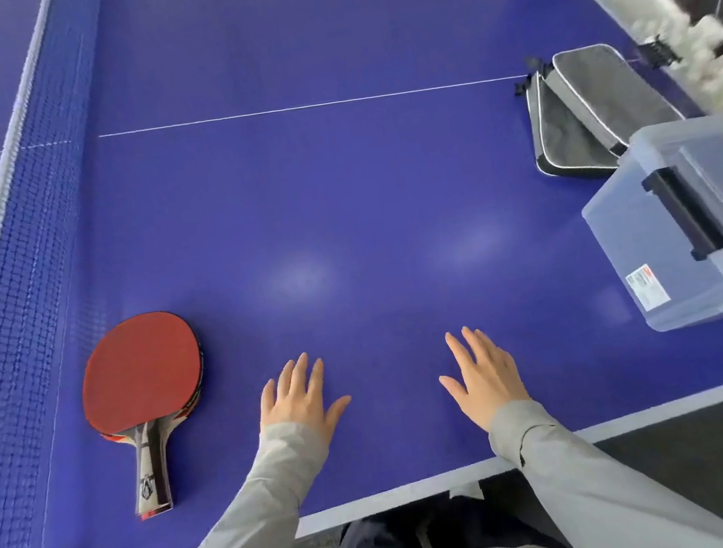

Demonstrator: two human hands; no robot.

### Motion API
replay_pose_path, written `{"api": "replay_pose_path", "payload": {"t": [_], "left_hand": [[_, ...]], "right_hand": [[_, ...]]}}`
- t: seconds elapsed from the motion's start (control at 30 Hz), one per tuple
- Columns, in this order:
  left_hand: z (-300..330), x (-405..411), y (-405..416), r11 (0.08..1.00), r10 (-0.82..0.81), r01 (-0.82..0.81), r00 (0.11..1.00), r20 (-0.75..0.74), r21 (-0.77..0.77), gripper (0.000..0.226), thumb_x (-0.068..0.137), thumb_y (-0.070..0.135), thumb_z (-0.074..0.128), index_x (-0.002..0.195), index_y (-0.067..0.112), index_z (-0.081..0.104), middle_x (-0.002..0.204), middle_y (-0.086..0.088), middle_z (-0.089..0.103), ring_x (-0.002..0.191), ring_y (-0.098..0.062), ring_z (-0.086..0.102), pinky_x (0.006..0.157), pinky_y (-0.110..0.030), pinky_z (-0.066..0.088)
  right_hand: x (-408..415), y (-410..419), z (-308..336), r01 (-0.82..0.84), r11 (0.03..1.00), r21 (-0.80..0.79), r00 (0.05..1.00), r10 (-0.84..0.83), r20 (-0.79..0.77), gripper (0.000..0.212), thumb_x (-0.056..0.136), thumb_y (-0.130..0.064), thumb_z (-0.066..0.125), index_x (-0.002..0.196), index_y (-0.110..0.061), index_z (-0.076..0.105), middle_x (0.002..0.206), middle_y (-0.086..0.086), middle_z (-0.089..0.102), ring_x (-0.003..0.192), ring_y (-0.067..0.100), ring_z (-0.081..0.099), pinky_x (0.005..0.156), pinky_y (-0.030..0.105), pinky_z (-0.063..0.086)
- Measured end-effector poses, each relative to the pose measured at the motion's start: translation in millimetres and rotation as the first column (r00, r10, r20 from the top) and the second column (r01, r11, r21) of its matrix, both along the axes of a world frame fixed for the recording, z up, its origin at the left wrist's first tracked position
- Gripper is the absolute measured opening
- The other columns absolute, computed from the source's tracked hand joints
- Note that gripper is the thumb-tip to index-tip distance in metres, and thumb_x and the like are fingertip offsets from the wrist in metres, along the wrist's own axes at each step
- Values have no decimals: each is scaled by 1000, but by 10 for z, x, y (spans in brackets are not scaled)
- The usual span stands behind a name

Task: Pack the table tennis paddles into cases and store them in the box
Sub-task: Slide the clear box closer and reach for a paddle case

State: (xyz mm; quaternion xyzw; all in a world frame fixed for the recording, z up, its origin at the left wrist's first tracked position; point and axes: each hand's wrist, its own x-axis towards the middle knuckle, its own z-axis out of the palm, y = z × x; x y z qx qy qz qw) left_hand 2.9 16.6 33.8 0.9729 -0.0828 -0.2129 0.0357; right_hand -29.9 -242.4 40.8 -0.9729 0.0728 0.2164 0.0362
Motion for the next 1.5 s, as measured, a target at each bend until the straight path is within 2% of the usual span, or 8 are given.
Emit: {"api": "replay_pose_path", "payload": {"t": [0.17, 0.37, 0.53, 0.73, 0.83, 1.07, 1.27, 1.5], "left_hand": [[56, 157, -609, 990, -133, 134, 991, -14, 34, 73, 92, 63, 20, 150, 23, 1, 160, 4, -1, 147, -15, -1, 118, -39, 3], [269, 270, -1394, 974, -227, 227, 973, -37, -3, 71, 93, 61, 20, 150, 24, -3, 159, 6, -6, 146, -14, -5, 119, -38, 2], [543, 246, -2179, 981, -184, 185, 982, 30, -64, 74, 93, 61, 22, 150, 21, -4, 159, 5, -2, 147, -14, -3, 119, -38, 4], [799, 66, -3315, 974, -122, 141, 986, 113, -179, 74, 93, 61, 24, 150, 22, -1, 159, 4, 2, 146, -13, -1, 119, -38, 5], [961, 23, -3763, 970, -115, 144, 982, 150, -197, 74, 92, 61, 23, 150, 22, -1, 159, 5, 2, 146, -13, -2, 119, -38, 5], [1361, 171, -4405, 971, -96, 137, 974, 203, -197, 72, 93, 59, 22, 150, 22, -1, 159, 4, 2, 146, -14, -1, 119, -39, 7], [1411, 666, -4866, 969, -52, 111, 966, 254, -223, 73, 92, 60, 26, 150, 20, 6, 158, 3, 10, 146, -16, 6, 118, -40, 13], [1234, 1259, -5352, 946, 74, 1, 973, 218, -325, 75, 91, 61, 30, 148, 16, 12, 156, 3, 17, 142, -18, 17, 110, -39, 25]], "right_hand": [[-33, -324, 126, 51, 998, 27, 998, -52, 32, 64, 98, -49, 30, 151, -24, 5, 160, 4, 4, 147, 24, 4, 118, 41, 16], [-130, -999, 424, 130, 991, 31, 978, -133, 160, 63, 98, -49, 29, 151, -23, 7, 159, 5, 10, 145, 23, 13, 115, 41, 21], [-211, -1731, 776, 130, 991, 41, 948, -137, 289, 61, 98, -46, 32, 150, -21, 12, 158, 5, 14, 144, 23, 15, 114, 41, 20], [-395, -2772, 1158, 99, 995, -32, 900, -76, 430, 56, 97, -44, 38, 146, -19, 27, 149, 6, 31, 137, 25, 27, 106, 39, 26], [-497, -3250, 1254, 99, 994, -51, 896, -66, 440, 54, 96, -41, 41, 144, -17, 31, 146, 8, 35, 135, 27, 31, 102, 40, 27], [-483, -3987, 1336, 141, 989, -51, 895, -105, 434, 56, 97, -45, 37, 146, -18, 28, 149, 6, 32, 137, 23, 28, 106, 38, 26], [-59, -4433, 1351, 126, 990, -58, 893, -88, 441, 56, 98, -46, 34, 147, -19, 25, 148, 3, 33, 137, 21, 27, 106, 36, 27], [617, -4835, 1365, 118, 992, -35, 891, -90, 446, 57, 98, -46, 35, 147, -19, 24, 144, 1, 37, 135, 21, 30, 106, 34, 27]]}}
